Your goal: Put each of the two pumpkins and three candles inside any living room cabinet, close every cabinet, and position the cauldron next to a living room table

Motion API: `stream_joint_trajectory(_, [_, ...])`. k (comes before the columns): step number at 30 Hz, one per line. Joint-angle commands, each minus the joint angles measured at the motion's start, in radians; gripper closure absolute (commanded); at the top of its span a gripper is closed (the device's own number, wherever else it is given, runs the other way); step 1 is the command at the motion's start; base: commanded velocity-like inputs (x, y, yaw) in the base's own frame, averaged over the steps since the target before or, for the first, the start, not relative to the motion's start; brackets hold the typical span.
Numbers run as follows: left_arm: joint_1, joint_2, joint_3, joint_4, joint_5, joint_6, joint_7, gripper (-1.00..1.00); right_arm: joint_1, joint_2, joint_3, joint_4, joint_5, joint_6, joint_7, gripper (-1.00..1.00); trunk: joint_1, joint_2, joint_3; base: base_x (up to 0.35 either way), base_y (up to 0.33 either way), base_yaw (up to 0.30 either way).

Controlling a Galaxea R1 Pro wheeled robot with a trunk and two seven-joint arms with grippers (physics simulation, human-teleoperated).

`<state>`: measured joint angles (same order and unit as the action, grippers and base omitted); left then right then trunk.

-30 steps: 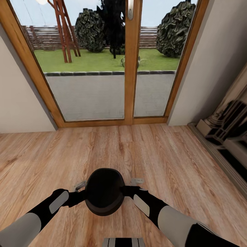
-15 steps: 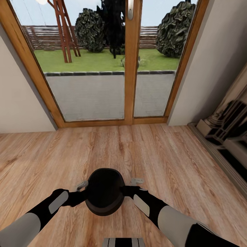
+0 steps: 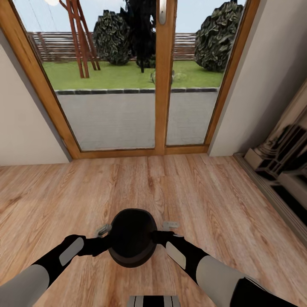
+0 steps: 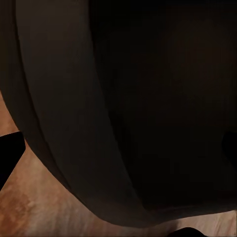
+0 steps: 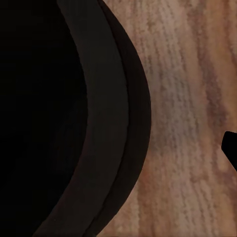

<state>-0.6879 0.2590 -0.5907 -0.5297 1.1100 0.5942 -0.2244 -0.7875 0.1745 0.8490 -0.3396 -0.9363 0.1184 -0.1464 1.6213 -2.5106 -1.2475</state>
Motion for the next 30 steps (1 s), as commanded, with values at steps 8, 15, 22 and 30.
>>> stream_joint_trajectory(8, [-0.001,0.001,-0.003,0.000,0.007,0.001,-0.003,-1.00,-0.001,0.000,0.005,-0.001,-0.004,0.002,-0.007,-1.00,0.000,0.000,-0.001,0.000,0.041,0.000])
stream_joint_trajectory(15, [-0.001,0.001,-0.002,0.001,0.007,0.001,-0.003,-1.00,-0.001,0.000,0.005,-0.001,-0.004,0.001,-0.007,-1.00,0.000,0.000,-0.001,-0.028,0.038,0.000])
stream_joint_trajectory(22, [-0.001,0.001,-0.001,0.003,0.007,0.001,-0.003,-1.00,-0.001,0.000,0.005,-0.002,-0.004,-0.002,-0.007,-1.00,0.000,0.000,-0.001,0.026,0.088,0.000])
stream_joint_trajectory(30, [-0.001,0.000,-0.001,0.003,0.007,0.001,-0.003,-1.00,-0.001,0.000,0.005,-0.001,-0.004,-0.006,-0.007,-1.00,0.000,0.000,-0.001,0.010,0.027,0.000])
